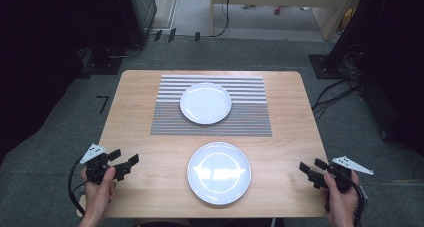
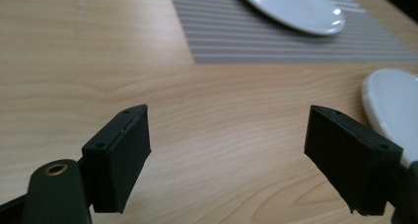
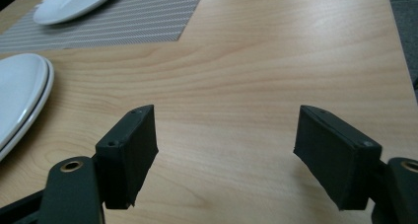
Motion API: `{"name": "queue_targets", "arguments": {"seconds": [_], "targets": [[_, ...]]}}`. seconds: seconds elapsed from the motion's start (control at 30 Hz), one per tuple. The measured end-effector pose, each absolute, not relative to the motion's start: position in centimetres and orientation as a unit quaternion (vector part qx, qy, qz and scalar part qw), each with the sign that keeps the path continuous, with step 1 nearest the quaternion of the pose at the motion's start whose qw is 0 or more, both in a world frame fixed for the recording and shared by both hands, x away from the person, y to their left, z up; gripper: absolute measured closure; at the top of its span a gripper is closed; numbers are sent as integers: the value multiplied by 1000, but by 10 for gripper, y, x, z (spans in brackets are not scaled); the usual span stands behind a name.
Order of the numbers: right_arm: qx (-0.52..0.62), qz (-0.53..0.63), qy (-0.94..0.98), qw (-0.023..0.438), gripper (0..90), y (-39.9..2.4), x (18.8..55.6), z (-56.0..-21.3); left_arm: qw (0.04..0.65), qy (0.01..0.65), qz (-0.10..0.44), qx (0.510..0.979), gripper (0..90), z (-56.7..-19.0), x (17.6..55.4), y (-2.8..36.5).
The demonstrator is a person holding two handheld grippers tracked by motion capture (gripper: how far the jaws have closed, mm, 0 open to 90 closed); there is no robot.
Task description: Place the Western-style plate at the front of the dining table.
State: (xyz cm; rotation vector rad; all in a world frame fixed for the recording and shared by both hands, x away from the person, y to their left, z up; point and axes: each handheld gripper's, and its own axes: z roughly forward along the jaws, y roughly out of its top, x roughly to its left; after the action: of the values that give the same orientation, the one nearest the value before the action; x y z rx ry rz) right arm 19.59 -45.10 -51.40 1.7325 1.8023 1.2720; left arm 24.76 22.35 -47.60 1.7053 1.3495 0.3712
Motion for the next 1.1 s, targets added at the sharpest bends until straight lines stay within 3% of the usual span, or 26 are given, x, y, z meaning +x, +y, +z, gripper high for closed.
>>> {"name": "queue_targets", "arguments": {"seconds": [0.43,0.77,1.1], "targets": [[622,371,656,213,182,-443,187,-524,386,585,193,687,174,-509,215,257],[597,312,698,245,104,-419,187,-525,341,571,213,715,174,-514,216,244],[601,309,695,246,97,-418,187,-525,319,552,242,731,166,-517,214,234]]}}
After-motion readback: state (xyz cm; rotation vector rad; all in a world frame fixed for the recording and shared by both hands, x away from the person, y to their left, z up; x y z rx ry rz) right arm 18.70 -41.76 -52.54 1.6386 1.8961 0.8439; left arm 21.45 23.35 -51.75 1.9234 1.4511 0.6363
